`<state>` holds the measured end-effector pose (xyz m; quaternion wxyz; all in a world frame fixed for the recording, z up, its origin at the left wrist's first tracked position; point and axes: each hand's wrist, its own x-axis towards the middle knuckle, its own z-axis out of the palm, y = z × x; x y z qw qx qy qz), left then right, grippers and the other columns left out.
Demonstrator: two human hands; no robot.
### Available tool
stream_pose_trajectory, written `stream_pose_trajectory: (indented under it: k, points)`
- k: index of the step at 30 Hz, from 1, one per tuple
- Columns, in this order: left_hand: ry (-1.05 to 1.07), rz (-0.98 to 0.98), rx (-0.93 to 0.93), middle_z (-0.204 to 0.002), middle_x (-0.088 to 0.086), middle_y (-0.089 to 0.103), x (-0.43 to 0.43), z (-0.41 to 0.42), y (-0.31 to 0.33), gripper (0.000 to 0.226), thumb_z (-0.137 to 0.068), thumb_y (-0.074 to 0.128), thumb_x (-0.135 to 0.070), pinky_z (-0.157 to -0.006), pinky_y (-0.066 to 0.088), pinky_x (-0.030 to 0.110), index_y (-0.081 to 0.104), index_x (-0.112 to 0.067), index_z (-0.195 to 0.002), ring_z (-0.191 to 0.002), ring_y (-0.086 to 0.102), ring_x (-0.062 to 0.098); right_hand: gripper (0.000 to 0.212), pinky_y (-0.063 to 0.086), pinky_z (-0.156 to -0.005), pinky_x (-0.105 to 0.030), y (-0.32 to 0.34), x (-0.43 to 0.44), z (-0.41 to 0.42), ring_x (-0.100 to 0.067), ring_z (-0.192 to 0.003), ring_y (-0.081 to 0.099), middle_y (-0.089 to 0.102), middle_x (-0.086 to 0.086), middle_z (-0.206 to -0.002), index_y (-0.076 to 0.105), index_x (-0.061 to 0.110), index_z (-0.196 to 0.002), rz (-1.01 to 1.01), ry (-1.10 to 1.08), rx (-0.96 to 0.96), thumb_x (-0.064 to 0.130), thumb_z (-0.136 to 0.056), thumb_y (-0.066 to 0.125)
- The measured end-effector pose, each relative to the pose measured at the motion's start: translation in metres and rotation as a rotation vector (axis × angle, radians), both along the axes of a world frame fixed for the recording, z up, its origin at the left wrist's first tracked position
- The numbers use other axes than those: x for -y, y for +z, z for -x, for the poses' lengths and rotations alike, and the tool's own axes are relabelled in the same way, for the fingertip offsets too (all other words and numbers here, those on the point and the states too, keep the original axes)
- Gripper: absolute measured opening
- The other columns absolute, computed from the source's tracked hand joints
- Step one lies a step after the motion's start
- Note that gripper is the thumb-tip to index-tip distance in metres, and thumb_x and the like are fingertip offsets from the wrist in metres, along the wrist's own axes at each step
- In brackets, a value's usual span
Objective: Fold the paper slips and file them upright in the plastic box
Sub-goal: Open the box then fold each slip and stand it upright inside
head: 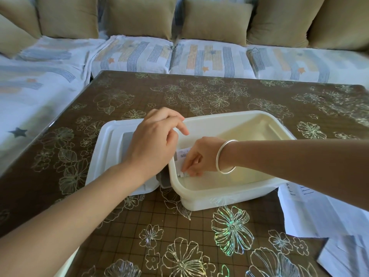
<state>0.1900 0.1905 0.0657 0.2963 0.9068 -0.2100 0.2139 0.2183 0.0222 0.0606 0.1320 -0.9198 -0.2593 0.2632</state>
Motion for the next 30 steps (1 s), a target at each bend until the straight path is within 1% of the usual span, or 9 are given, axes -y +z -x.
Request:
stream_pose_trajectory:
  k: [2,4,6,9,14,19,23,25,30]
  points:
    - [0.001,-0.001,0.003,-0.109,-0.006,0.064,0.000,0.000,0.000,0.039,-0.082,0.036,-0.005,-0.076,0.040,0.024,0.073,-0.018,-0.082,-0.102,0.053,0.014,0.019,0.042,-0.068,-0.016,-0.002,-0.001,-0.001,0.000,-0.072,0.063,0.071,0.015,-0.073,0.074,0.034,-0.098,-0.033,-0.033,-0.032,0.024,-0.086,0.063]
    - [0.002,-0.007,0.003,-0.109,-0.006,0.064,0.000,0.000,0.000,0.039,-0.082,0.036,-0.005,-0.076,0.039,0.023,0.073,-0.018,-0.082,-0.102,0.052,0.013,0.018,0.044,-0.067,-0.016,-0.003,-0.003,-0.002,-0.003,-0.072,0.066,0.070,0.015,-0.068,0.074,0.031,-0.094,-0.064,-0.052,-0.054,0.021,-0.085,0.062]
    - [0.002,-0.013,0.001,-0.109,-0.006,0.064,0.000,0.000,0.000,0.039,-0.082,0.036,-0.005,-0.076,0.038,0.022,0.073,-0.018,-0.082,-0.102,0.052,0.012,0.016,0.050,-0.070,-0.018,-0.003,-0.004,-0.002,-0.006,-0.071,0.069,0.072,0.011,-0.070,0.074,0.026,-0.090,-0.106,-0.064,-0.092,0.018,-0.084,0.062]
    - [0.003,-0.017,0.002,-0.109,-0.006,0.064,-0.001,0.000,0.001,0.038,-0.082,0.036,-0.005,-0.076,0.039,0.022,0.073,-0.018,-0.082,-0.102,0.052,0.012,0.013,0.059,-0.073,-0.028,0.002,-0.004,-0.002,-0.012,-0.073,0.072,0.075,0.004,-0.078,0.073,0.019,-0.090,-0.162,-0.066,-0.159,0.016,-0.087,0.061]
    - [0.009,-0.004,0.018,-0.106,-0.008,0.065,0.000,0.002,0.002,0.036,-0.083,0.039,-0.005,-0.075,0.045,0.027,0.072,-0.019,-0.083,-0.101,0.053,0.012,0.011,0.059,-0.072,-0.027,0.013,0.002,-0.004,-0.011,-0.077,0.072,0.075,0.000,-0.086,0.071,0.013,-0.096,-0.177,-0.044,-0.207,0.016,-0.091,0.062]
    - [0.011,0.022,0.053,-0.103,-0.009,0.066,-0.001,0.005,0.005,0.034,-0.084,0.042,-0.001,-0.075,0.049,0.034,0.072,-0.019,-0.083,-0.099,0.054,0.012,0.012,0.059,-0.070,-0.026,0.018,0.010,-0.004,-0.011,-0.080,0.072,0.076,0.000,-0.088,0.071,0.011,-0.099,-0.187,-0.061,-0.250,0.016,-0.091,0.064]
    - [0.015,0.034,0.056,-0.103,-0.011,0.065,-0.002,0.009,0.009,0.035,-0.085,0.047,0.005,-0.076,0.050,0.039,0.072,-0.019,-0.083,-0.099,0.056,0.014,0.014,0.059,-0.078,-0.031,0.018,0.016,-0.002,-0.010,-0.085,0.072,0.076,0.001,-0.091,0.073,0.012,-0.101,-0.161,-0.073,-0.306,0.016,-0.090,0.064]
    - [0.013,0.038,0.062,-0.103,-0.011,0.065,0.000,0.012,0.011,0.035,-0.085,0.048,0.006,-0.078,0.050,0.038,0.072,-0.019,-0.083,-0.097,0.056,0.014,0.016,0.059,-0.080,-0.032,0.018,0.018,0.001,-0.010,-0.087,0.072,0.076,0.002,-0.092,0.073,0.013,-0.102,-0.152,-0.083,-0.336,0.016,-0.090,0.064]
    - [0.016,0.025,0.078,-0.103,-0.010,0.066,0.004,0.018,0.015,0.033,-0.086,0.050,0.006,-0.081,0.048,0.030,0.073,-0.019,-0.084,-0.100,0.056,0.012,0.017,0.059,-0.080,-0.032,0.020,0.020,0.004,-0.009,-0.087,0.072,0.076,0.000,-0.094,0.073,0.012,-0.105,-0.157,-0.103,-0.370,0.016,-0.092,0.062]
